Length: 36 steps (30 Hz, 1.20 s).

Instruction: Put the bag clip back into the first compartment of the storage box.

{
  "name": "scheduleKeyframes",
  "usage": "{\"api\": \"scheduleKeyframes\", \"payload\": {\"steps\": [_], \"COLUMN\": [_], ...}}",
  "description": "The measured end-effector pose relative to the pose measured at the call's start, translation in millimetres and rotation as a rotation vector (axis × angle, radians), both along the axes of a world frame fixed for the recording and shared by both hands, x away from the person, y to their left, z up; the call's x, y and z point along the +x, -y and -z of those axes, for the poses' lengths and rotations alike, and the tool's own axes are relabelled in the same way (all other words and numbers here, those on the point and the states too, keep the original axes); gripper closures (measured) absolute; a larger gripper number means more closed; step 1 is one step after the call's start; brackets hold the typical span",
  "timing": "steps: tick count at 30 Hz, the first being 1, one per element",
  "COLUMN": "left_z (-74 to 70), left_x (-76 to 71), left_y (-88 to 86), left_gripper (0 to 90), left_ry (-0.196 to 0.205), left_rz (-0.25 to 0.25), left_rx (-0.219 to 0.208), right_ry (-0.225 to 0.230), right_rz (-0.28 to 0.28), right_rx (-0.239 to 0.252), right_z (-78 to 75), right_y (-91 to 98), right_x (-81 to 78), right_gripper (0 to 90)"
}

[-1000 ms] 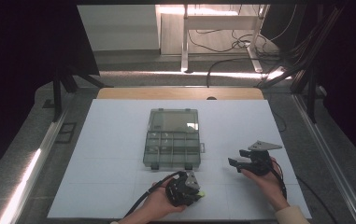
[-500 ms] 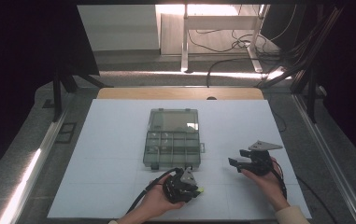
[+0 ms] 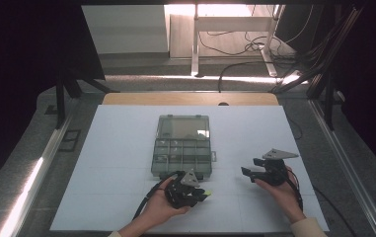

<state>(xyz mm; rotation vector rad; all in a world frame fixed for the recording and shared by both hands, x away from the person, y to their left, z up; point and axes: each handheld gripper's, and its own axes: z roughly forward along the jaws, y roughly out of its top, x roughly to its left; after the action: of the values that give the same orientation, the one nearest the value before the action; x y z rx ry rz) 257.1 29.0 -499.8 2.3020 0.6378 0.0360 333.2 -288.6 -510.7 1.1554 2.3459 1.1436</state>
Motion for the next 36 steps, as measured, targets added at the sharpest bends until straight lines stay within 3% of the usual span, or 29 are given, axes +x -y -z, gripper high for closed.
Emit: {"api": "scheduleKeyframes", "payload": {"steps": [18,25,36], "left_z": [-9.0,-15.1,-20.6], "left_x": [8.5,13.5,23.1], "left_y": [-16.8,-28.3,-48.0], "left_gripper": [78.1,78.1,78.1], "left_ry": [0.018,0.024,0.059], "left_rz": [-0.045,-0.087,-0.148], "left_rx": [-0.030,-0.063,-0.076], "right_ry": [0.002,0.003,0.003], "right_rz": [0.002,0.003,0.005], "right_rx": [0.000,-0.001,0.000], "right_z": [0.4,0.3,0.2], "right_y": [0.1,0.2,0.5], "right_x": [0.3,0.3,0.3], "right_gripper": [33.9,33.8,33.8]}}
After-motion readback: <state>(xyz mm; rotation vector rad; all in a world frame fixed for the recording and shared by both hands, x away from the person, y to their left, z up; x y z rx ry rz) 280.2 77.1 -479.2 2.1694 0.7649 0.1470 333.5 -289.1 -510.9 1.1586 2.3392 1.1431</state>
